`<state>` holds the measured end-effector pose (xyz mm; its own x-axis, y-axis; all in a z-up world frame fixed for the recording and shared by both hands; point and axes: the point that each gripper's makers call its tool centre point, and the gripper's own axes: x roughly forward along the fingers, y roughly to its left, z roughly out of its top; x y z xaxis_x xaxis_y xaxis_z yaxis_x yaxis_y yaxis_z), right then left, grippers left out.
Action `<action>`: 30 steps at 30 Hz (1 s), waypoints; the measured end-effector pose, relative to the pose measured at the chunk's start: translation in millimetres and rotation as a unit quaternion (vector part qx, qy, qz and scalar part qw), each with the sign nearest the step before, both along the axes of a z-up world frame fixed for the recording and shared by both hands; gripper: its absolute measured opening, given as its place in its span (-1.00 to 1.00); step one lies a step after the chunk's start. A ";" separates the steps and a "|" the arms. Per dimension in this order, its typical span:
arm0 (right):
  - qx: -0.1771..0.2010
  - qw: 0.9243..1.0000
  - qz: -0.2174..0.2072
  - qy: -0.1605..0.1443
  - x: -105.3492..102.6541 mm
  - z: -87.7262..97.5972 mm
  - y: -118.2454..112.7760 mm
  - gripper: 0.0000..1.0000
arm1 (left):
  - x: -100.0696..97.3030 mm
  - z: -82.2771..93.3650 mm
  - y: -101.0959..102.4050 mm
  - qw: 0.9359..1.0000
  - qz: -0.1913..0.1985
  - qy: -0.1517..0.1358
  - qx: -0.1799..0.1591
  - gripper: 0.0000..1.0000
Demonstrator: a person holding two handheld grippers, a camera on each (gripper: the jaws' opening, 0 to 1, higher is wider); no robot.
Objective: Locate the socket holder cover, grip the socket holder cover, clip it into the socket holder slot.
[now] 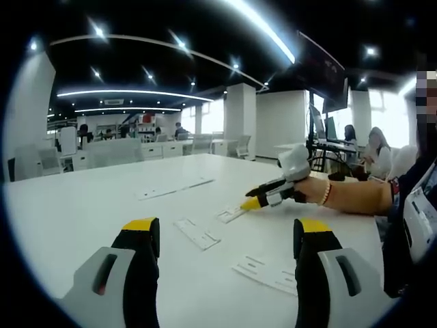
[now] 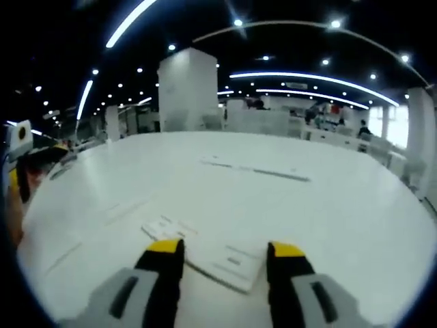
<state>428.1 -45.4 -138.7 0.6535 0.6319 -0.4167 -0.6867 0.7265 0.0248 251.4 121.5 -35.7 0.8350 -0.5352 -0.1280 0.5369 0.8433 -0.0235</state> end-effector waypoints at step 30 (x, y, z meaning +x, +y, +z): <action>0.002 1.000 0.016 0.006 -8.2 -0.2 10.5 0.01 | -0.2 0.8 3.2 1.000 0.003 0.000 0.000 0.59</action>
<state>420.0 -34.9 -138.9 0.6279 0.6538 -0.4222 -0.7091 0.7042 0.0358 251.1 124.7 -34.9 0.8378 -0.5308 -0.1278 0.5326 0.8460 -0.0224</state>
